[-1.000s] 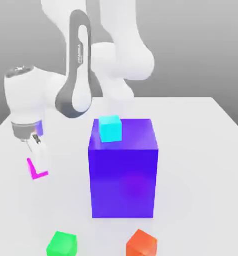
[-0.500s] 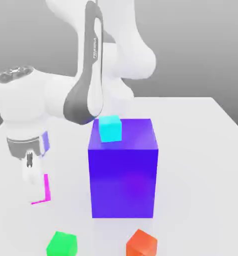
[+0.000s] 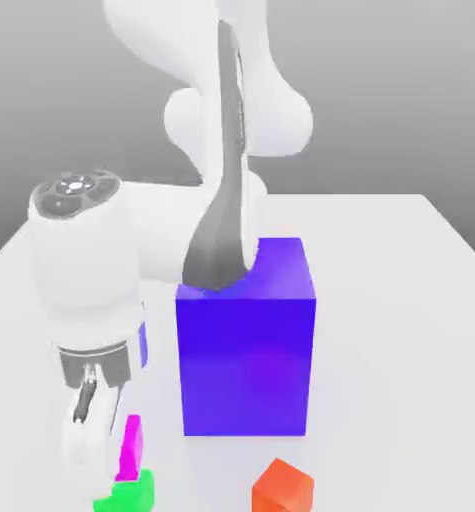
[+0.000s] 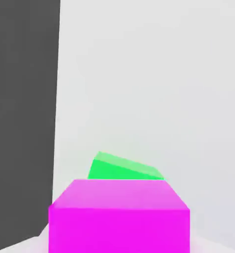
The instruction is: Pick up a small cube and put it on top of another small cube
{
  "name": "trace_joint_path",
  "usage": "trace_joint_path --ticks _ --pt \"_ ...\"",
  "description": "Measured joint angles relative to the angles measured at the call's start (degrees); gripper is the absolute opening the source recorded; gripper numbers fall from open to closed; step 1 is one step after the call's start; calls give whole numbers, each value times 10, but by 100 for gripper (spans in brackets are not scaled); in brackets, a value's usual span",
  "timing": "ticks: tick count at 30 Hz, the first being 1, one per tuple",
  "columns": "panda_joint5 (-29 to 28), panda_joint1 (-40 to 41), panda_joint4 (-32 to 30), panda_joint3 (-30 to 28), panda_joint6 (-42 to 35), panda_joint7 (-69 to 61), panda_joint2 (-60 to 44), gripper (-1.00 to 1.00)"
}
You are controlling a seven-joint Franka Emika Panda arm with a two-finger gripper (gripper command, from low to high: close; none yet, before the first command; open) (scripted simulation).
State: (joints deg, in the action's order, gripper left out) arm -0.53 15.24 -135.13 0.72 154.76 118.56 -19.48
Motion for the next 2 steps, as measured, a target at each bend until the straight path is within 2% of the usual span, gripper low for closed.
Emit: trace_joint_path --ticks 2 --pt "0 0 0 0 0 0 0 100"
